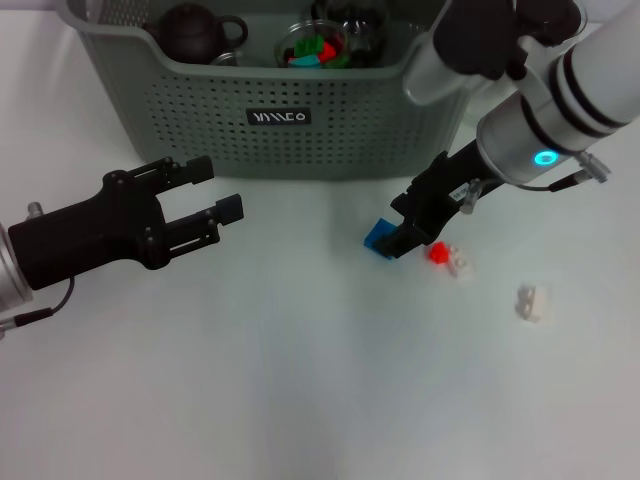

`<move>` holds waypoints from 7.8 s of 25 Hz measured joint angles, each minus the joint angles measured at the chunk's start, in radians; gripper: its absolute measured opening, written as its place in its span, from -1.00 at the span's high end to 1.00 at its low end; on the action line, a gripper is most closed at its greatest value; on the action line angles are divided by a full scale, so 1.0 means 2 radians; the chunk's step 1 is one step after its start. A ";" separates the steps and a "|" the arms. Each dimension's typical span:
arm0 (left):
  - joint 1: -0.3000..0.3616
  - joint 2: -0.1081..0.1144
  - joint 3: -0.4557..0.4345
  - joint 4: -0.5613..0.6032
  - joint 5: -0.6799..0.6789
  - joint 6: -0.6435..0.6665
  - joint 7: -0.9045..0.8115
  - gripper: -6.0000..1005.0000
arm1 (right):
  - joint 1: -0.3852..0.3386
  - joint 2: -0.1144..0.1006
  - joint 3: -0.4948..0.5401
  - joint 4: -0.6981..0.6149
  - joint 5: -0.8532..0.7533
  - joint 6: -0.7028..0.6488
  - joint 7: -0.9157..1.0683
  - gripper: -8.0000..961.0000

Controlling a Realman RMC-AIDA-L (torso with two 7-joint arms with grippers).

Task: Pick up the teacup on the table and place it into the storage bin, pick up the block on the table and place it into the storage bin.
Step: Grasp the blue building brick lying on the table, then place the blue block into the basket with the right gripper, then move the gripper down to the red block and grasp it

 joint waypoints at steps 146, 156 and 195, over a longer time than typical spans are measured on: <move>0.003 0.010 -0.044 0.020 0.080 0.078 0.004 -0.37 | -0.021 -0.003 0.168 -0.128 -0.116 -0.233 0.090 -0.30; 0.006 0.008 -0.044 0.019 0.080 0.072 0.005 -0.37 | -0.032 0.000 0.038 -0.090 -0.082 -0.104 0.053 -0.31; 0.003 0.008 -0.044 0.010 0.080 0.038 0.005 -0.37 | -0.031 -0.003 -0.011 -0.005 -0.039 -0.020 -0.021 -0.29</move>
